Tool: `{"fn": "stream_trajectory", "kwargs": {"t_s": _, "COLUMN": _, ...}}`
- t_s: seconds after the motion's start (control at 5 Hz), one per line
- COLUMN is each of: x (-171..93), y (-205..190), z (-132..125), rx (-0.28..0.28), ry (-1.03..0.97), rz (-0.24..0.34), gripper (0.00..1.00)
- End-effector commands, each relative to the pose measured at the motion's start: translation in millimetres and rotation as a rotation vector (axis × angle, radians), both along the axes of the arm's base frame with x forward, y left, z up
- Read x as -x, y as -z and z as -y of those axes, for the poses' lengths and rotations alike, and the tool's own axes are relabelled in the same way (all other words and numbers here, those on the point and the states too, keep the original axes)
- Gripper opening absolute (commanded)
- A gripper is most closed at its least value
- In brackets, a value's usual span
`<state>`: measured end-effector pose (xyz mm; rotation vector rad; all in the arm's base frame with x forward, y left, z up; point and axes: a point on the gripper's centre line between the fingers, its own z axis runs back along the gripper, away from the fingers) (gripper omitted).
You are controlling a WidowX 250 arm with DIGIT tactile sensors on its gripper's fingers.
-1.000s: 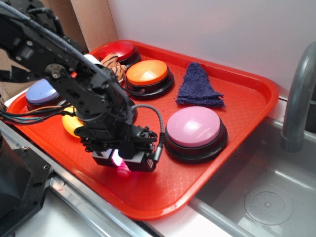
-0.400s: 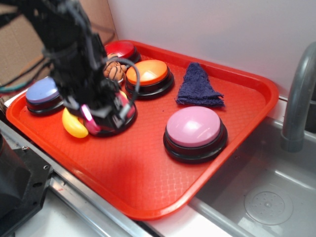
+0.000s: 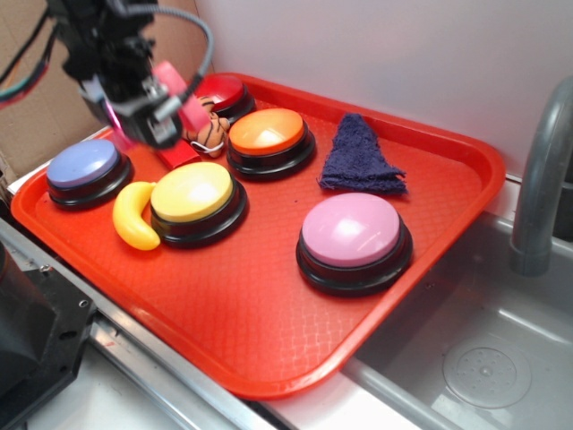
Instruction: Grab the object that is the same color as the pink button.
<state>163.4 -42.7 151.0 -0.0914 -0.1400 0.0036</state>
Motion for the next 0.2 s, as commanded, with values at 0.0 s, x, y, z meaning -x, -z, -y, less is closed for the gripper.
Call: {"fn": "stream_trajectory", "kwargs": {"t_s": 0.0, "x": -10.0, "y": -29.2, "z": -23.6, "rx": 0.034, "ry": -0.083, "rz": 0.062, "gripper": 0.0}}
